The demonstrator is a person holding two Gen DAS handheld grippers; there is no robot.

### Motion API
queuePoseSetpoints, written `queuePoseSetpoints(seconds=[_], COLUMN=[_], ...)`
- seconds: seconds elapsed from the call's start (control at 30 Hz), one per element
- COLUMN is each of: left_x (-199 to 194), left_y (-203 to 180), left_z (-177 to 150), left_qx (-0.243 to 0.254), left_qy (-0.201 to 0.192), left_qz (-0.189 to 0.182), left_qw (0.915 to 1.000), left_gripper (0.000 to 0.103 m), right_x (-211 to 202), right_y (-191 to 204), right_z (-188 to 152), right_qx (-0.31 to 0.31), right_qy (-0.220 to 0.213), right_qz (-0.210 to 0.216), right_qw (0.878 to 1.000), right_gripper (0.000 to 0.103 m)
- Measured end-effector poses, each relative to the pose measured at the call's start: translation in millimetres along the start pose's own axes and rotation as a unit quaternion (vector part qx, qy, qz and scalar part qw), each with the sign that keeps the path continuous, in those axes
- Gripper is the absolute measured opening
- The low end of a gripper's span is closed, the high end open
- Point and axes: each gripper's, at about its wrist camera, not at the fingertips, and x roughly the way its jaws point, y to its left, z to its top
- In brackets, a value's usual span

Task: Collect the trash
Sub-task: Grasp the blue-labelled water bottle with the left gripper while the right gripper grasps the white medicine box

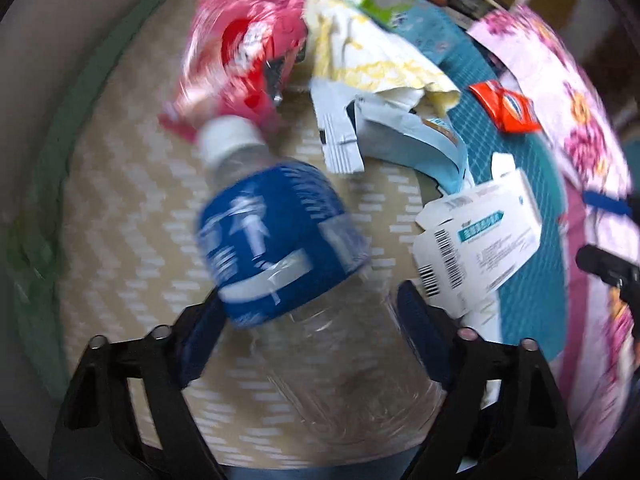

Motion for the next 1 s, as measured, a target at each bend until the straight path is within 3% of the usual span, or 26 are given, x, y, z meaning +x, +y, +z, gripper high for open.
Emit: queuePoseSetpoints(seconds=[0.17, 0.23, 0.4, 0.67, 0.8, 1.0], left_x=[-10, -14, -16, -13, -13, -13], left_y=[22, 34, 48, 56, 63, 61], left_z=[-7, -11, -13, -11, -14, -18], left_qx=[0.021, 0.020, 0.011, 0.008, 0.000, 0.007], left_qy=[-0.012, -0.015, -0.017, -0.011, -0.006, 0.000], left_qz=[-0.012, -0.017, -0.025, -0.047, -0.056, -0.049], left_qw=[0.9997, 0.9995, 0.9995, 0.9988, 0.9984, 0.9988], left_gripper=[0.075, 0.075, 0.075, 0.075, 0.077, 0.080], right_x=[19, 22, 47, 82, 91, 101], right_y=[30, 36, 72, 84, 83, 78], right_z=[22, 24, 23, 25, 35, 37], right_qx=[-0.131, -0.152, -0.293, -0.361, -0.353, -0.306], right_qy=[0.055, 0.065, 0.132, 0.193, 0.200, 0.202], right_qz=[0.010, 0.011, -0.003, -0.018, -0.007, -0.006], right_qw=[0.990, 0.986, 0.947, 0.912, 0.914, 0.930], right_gripper=[0.083, 0.083, 0.083, 0.083, 0.083, 0.079])
